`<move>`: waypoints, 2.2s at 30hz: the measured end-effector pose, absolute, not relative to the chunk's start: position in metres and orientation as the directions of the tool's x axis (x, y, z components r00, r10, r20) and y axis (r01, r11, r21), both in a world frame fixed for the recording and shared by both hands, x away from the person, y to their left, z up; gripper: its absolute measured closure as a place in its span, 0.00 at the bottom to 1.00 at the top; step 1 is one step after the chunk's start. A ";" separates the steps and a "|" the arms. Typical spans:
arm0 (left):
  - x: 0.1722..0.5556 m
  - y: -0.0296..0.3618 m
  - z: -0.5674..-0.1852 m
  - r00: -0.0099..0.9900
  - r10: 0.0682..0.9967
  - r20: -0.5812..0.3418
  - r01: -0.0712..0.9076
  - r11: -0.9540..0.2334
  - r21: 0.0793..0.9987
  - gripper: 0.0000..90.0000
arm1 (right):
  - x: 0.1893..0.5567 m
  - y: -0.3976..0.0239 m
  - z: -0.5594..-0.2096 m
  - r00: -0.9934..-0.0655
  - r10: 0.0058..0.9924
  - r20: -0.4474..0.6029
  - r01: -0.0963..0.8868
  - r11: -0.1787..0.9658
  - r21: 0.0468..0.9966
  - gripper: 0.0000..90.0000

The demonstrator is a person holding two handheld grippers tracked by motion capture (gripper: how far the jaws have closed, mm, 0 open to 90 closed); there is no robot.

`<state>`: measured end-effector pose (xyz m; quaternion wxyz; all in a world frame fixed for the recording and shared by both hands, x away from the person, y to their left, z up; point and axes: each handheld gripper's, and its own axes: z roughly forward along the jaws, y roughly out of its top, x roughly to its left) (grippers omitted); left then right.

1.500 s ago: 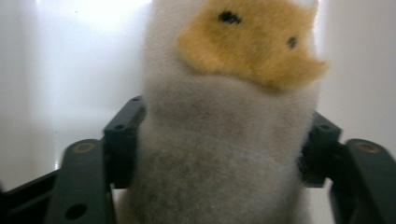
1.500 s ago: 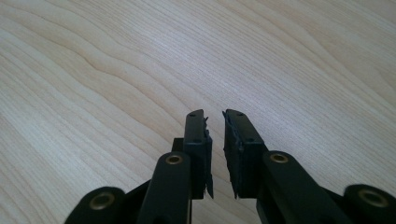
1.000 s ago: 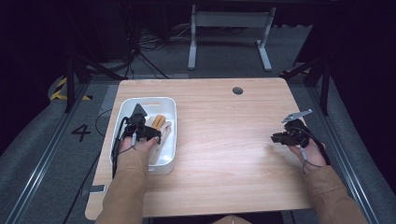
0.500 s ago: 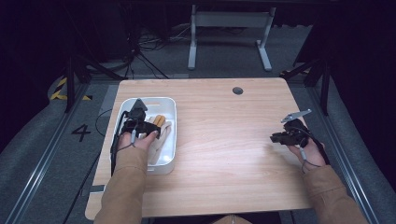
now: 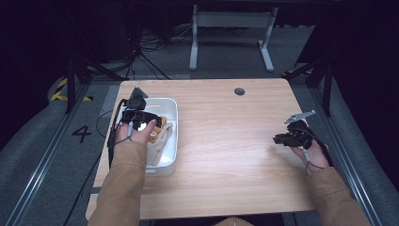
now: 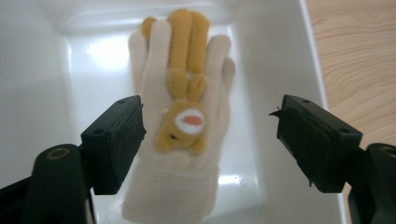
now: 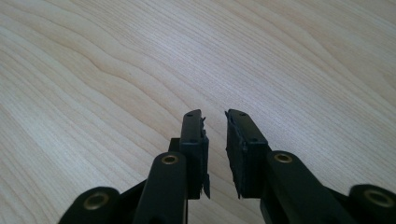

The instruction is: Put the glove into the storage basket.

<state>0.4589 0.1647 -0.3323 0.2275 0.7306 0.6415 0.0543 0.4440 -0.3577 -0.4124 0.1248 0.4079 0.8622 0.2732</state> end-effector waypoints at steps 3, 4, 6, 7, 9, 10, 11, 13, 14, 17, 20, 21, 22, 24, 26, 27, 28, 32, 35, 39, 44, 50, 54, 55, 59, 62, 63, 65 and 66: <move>0.455 0.160 -0.326 0.215 0.958 -0.188 0.889 -0.113 0.443 0.35 | 0.444 -0.358 -0.412 -0.636 0.772 0.008 0.636 0.518 0.573 0.85; 0.451 0.154 -0.323 0.269 0.947 -0.173 0.860 -0.155 0.486 0.36 | 0.443 -0.358 -0.412 -0.636 0.772 0.008 0.636 0.518 0.572 0.85; 0.447 0.148 -0.319 0.323 0.935 -0.148 0.829 -0.204 0.521 0.39 | 0.443 -0.358 -0.412 -0.635 0.772 0.007 0.636 0.518 0.572 0.85; 0.444 0.144 -0.318 0.346 0.927 -0.144 0.811 -0.218 0.542 0.39 | 0.443 -0.358 -0.412 -0.634 0.773 0.006 0.637 0.518 0.571 0.85; 0.439 0.138 -0.314 0.388 0.908 -0.159 0.778 -0.230 0.585 0.41 | 0.442 -0.359 -0.412 -0.635 0.772 0.002 0.632 0.518 0.576 0.85; 0.439 0.138 -0.314 0.388 0.908 -0.159 0.778 -0.230 0.585 0.42 | 0.442 -0.359 -0.412 -0.635 0.772 0.002 0.632 0.518 0.576 0.85; 0.436 0.135 -0.313 0.407 0.897 -0.171 0.765 -0.232 0.601 0.43 | 0.442 -0.360 -0.412 -0.634 0.774 0.002 0.634 0.518 0.575 0.85; 0.431 0.126 -0.311 0.454 0.870 -0.191 0.731 -0.242 0.638 0.47 | 0.441 -0.360 -0.413 -0.630 0.777 0.002 0.637 0.514 0.575 0.84; 0.429 0.121 -0.310 0.489 0.852 -0.188 0.708 -0.262 0.655 0.47 | 0.441 -0.361 -0.413 -0.634 0.774 -0.002 0.632 0.519 0.576 0.84; 0.423 0.108 -0.310 0.548 0.811 -0.203 0.676 -0.287 0.679 0.52 | 0.440 -0.363 -0.412 -0.630 0.777 -0.004 0.633 0.516 0.578 0.84; 0.414 0.090 -0.310 0.625 0.754 -0.202 0.617 -0.319 0.719 0.55 | 0.439 -0.365 -0.412 -0.629 0.777 -0.007 0.630 0.515 0.582 0.84; 0.414 0.090 -0.310 0.625 0.754 -0.202 0.617 -0.319 0.719 0.55 | 0.439 -0.365 -0.412 -0.629 0.777 -0.007 0.630 0.515 0.582 0.84; 0.411 0.083 -0.310 0.662 0.723 -0.197 0.586 -0.335 0.738 0.55 | 0.438 -0.365 -0.412 -0.629 0.777 -0.005 0.630 0.514 0.582 0.84; 0.408 0.075 -0.313 0.704 0.682 -0.197 0.552 -0.352 0.756 0.55 | 0.437 -0.364 -0.412 -0.633 0.774 -0.010 0.624 0.518 0.585 0.84; 0.406 0.067 -0.315 0.741 0.636 -0.216 0.532 -0.360 0.766 0.55 | 0.437 -0.364 -0.412 -0.637 0.771 -0.013 0.618 0.520 0.590 0.84; 0.405 0.065 -0.316 0.753 0.622 -0.213 0.524 -0.372 0.766 0.55 | 0.437 -0.364 -0.412 -0.637 0.770 -0.014 0.616 0.521 0.591 0.84; 0.404 0.061 -0.317 0.765 0.610 -0.206 0.514 -0.386 0.766 0.55 | 0.437 -0.363 -0.412 -0.636 0.771 -0.012 0.619 0.520 0.588 0.84; 0.394 0.042 -0.319 0.809 0.566 -0.158 0.462 -0.445 0.767 0.54 | 0.437 -0.363 -0.412 -0.636 0.772 -0.014 0.620 0.522 0.586 0.84; 0.384 0.035 -0.318 0.842 0.519 -0.146 0.417 -0.455 0.787 0.53 | 0.437 -0.363 -0.412 -0.638 0.770 -0.017 0.617 0.524 0.587 0.84; 0.372 0.036 -0.324 0.871 0.464 -0.159 0.384 -0.444 0.810 0.52 | 0.436 -0.361 -0.412 -0.645 0.764 -0.017 0.611 0.529 0.589 0.84; 0.370 0.040 -0.349 0.872 0.445 -0.205 0.424 -0.477 0.770 0.50 | 0.435 -0.357 -0.414 -0.662 0.749 -0.006 0.604 0.538 0.588 0.84; 0.368 0.039 -0.361 0.878 0.432 -0.205 0.415 -0.476 0.776 0.50 | 0.435 -0.353 -0.414 -0.672 0.740 -0.015 0.592 0.550 0.589 0.84; 0.365 0.030 -0.368 0.882 0.432 -0.189 0.407 -0.495 0.768 0.50 | 0.435 -0.354 -0.415 -0.674 0.739 -0.011 0.593 0.550 0.588 0.84; 0.364 0.027 -0.371 0.880 0.434 -0.191 0.410 -0.494 0.767 0.50 | 0.435 -0.354 -0.415 -0.674 0.738 -0.010 0.593 0.550 0.588 0.84; 0.362 0.016 -0.383 0.861 0.480 -0.170 0.433 -0.516 0.739 0.50 | 0.436 -0.353 -0.416 -0.679 0.734 -0.009 0.591 0.554 0.586 0.84; 0.360 0.010 -0.393 0.847 0.511 -0.144 0.432 -0.505 0.747 0.50 | 0.436 -0.353 -0.416 -0.682 0.731 -0.009 0.588 0.556 0.587 0.84; 0.359 0.009 -0.396 0.843 0.516 -0.148 0.434 -0.493 0.754 0.50 | 0.436 -0.353 -0.416 -0.681 0.732 -0.007 0.591 0.555 0.586 0.84; 0.358 0.007 -0.401 0.833 0.531 -0.156 0.443 -0.470 0.763 0.49 | 0.437 -0.354 -0.417 -0.680 0.733 -0.004 0.593 0.554 0.584 0.84; 0.358 0.007 -0.404 0.831 0.534 -0.159 0.444 -0.462 0.768 0.49 | 0.437 -0.354 -0.417 -0.681 0.732 -0.005 0.592 0.555 0.585 0.84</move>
